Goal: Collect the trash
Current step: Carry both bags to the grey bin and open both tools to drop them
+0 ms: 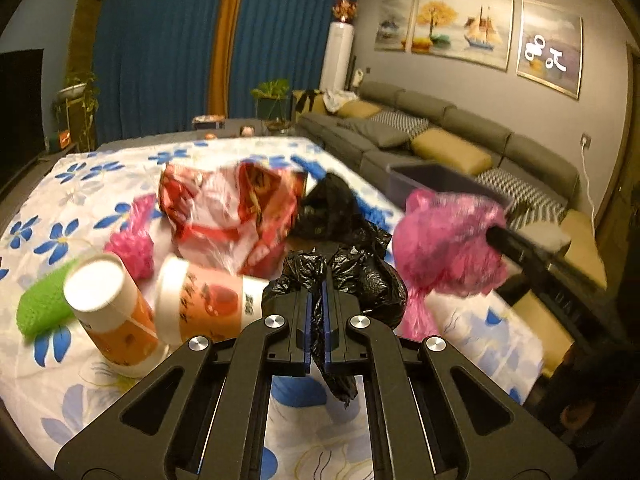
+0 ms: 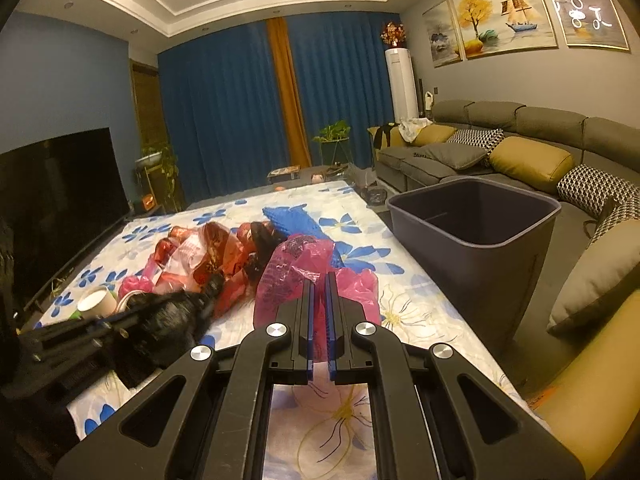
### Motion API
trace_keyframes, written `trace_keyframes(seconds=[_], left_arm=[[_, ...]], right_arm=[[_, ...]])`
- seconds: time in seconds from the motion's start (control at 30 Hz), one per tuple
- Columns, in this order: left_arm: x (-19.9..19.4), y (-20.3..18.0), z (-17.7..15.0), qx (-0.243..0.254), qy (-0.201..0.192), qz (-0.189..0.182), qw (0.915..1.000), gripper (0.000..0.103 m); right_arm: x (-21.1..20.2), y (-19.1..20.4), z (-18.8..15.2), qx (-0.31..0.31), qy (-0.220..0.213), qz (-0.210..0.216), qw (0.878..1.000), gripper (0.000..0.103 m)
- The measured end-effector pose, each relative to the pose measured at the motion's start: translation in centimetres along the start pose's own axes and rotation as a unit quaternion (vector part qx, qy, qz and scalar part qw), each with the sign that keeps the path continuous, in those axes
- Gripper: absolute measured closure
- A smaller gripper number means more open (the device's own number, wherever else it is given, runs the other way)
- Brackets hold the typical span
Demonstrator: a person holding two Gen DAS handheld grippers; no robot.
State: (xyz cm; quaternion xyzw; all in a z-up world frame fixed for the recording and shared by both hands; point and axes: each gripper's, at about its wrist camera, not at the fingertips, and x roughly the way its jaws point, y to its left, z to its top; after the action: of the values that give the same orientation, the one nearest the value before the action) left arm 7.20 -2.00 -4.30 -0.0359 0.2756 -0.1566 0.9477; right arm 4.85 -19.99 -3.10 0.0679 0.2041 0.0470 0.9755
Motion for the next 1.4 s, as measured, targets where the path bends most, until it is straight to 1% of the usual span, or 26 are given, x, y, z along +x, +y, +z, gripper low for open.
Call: trace_keyframes(seconds=[0.17, 0.37, 0.47, 0.63, 0.77, 0.97, 1.1, 1.27, 1.4], left_arm=[[-1.0, -0.1, 2.2, -0.004, -0.025, -0.008, 0.9996, 0.1], [-1.2, -1.8, 4.8, 0.006, -0.052, -0.01, 0.9986, 0.1], [-1.0, -3.5, 6.0, 0.02, -0.068, -0.013, 0.9974, 0.1], [0.2, -6.9, 8.3, 0.044, -0.091, -0.032, 0.9944, 0.1], [1.5, -8.9, 9.5, 0.054, -0.101, -0.044, 0.9925, 0.1], [4.8, -11.8, 11.5, 0.056, -0.106, -0.056, 0.9912, 0.1], [6.9, -13.4, 12.4, 0.065, -0.11, -0.057, 0.9901, 0.1], [9.9, -15.5, 13.0, 0.074, -0.104, -0.068, 0.9896, 0.1], [12.3, -16.4, 13.3, 0.07, -0.094, -0.081, 0.9899, 0.1]], right_arm=[[-0.9, -0.5, 1.1, -0.002, -0.02, -0.005, 1.0, 0.097], [-2.0, -1.7, 3.1, -0.004, -0.052, -0.024, 0.998, 0.097], [-2.4, -2.7, 4.1, -0.003, -0.067, -0.039, 0.997, 0.097], [-2.9, -5.2, 6.0, -0.002, -0.095, -0.074, 0.993, 0.097], [-2.8, -7.2, 7.3, -0.002, -0.112, -0.105, 0.988, 0.097], [-2.0, -10.3, 8.5, 0.004, -0.127, -0.144, 0.981, 0.097], [-1.2, -11.9, 9.1, 0.007, -0.132, -0.158, 0.979, 0.097], [0.4, -13.6, 9.4, 0.019, -0.129, -0.169, 0.977, 0.097], [1.6, -15.0, 9.9, 0.03, -0.125, -0.173, 0.977, 0.097]])
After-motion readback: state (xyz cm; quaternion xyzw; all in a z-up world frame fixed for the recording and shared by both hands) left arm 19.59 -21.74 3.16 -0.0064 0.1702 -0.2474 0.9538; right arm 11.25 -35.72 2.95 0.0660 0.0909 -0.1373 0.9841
